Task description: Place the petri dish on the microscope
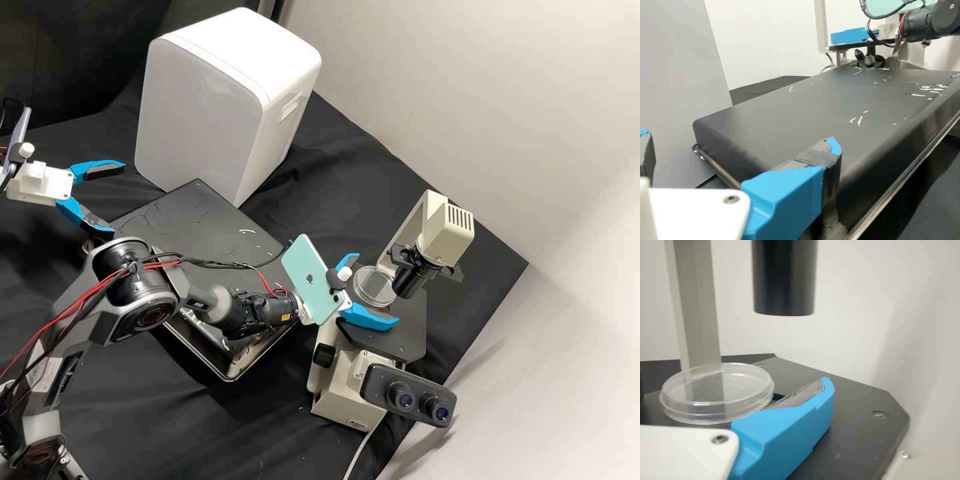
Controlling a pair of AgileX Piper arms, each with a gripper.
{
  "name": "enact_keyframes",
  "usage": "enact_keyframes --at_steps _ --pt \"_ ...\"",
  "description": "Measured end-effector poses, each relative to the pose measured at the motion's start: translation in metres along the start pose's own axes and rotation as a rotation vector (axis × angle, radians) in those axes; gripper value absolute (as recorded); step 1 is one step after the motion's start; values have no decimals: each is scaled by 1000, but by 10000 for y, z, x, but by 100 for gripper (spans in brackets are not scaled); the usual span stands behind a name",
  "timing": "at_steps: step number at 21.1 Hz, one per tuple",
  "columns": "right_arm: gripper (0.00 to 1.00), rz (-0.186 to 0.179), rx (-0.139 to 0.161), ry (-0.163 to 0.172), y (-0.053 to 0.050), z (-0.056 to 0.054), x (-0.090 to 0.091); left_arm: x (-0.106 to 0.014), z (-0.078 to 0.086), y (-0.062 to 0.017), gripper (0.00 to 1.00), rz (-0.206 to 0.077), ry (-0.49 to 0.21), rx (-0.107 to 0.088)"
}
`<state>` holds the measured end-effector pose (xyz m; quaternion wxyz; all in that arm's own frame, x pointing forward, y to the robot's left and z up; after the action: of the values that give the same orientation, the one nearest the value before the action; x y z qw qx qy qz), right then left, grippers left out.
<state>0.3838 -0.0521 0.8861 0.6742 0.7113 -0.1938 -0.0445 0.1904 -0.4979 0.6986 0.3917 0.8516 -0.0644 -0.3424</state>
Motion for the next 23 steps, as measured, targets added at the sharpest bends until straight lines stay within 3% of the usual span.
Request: enact_keyframes --at_steps 15,23 --pt "100 57 -1 -15 90 160 46 0 0 0 100 0 0 0" --pt "100 59 -3 -13 92 158 46 1 0 -3 100 -1 0 0"
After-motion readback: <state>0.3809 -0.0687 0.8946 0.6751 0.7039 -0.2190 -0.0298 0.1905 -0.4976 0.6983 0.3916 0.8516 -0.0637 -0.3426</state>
